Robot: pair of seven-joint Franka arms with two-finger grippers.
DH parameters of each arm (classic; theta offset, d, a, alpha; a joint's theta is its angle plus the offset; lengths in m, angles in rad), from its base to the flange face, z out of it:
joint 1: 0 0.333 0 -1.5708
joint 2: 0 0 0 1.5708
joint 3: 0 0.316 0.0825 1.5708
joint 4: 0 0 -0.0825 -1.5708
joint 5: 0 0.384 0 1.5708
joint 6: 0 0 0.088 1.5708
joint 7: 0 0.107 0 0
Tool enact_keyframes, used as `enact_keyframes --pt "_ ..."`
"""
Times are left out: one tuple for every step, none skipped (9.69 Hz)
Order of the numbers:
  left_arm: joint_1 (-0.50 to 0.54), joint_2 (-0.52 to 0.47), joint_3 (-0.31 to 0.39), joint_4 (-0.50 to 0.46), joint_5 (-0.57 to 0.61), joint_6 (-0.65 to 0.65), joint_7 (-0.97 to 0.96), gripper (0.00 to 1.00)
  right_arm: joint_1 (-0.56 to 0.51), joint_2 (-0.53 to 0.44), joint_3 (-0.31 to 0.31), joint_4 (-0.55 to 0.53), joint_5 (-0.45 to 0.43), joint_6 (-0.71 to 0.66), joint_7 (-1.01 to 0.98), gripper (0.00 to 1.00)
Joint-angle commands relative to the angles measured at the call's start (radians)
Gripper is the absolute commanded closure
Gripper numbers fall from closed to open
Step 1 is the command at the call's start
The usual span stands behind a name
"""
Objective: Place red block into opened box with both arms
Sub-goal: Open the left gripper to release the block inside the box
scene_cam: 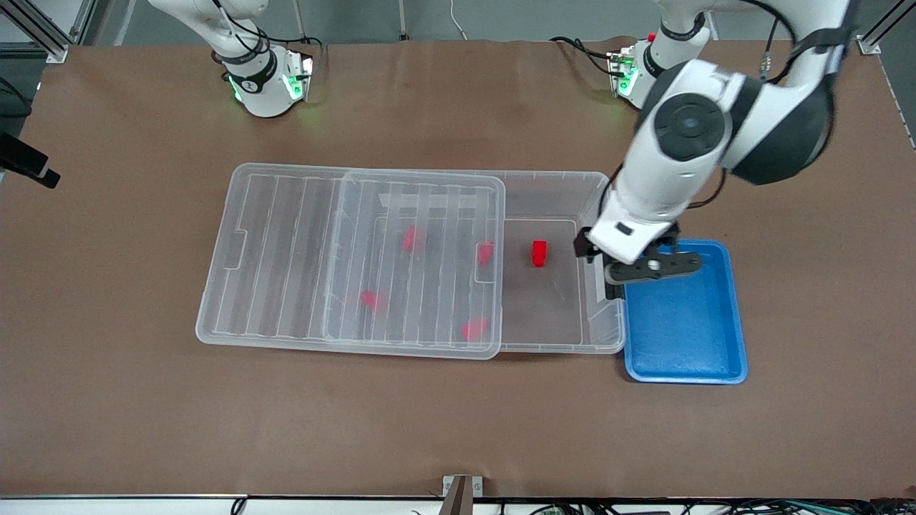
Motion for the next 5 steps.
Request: enact_keyframes --pt "0.061 -0.009 -0.004 0.039 0.007 -0.029 0.089 0.0 0.001 0.005 0.001 0.017 -0.001 -0.021 0.006 0.0" --pt "0.096 -0.028 -0.004 0.042 0.007 -0.049 0.164 0.0 0.001 0.005 0.001 0.012 -0.001 -0.025 0.004 0.0" --pt "0.138 -0.051 -0.004 0.042 0.007 -0.052 0.244 0.0 -0.005 0.008 0.001 -0.015 -0.001 -0.035 -0.047 0.0" --pt "0.17 -0.078 -0.006 0.042 0.004 -0.056 0.322 0.0 -0.007 0.034 0.001 -0.04 -0.001 0.015 -0.139 0.04" --pt "0.19 -0.107 -0.006 0.042 -0.014 -0.066 0.367 0.0 -0.006 0.069 0.001 -0.078 -0.001 0.057 -0.172 0.24"
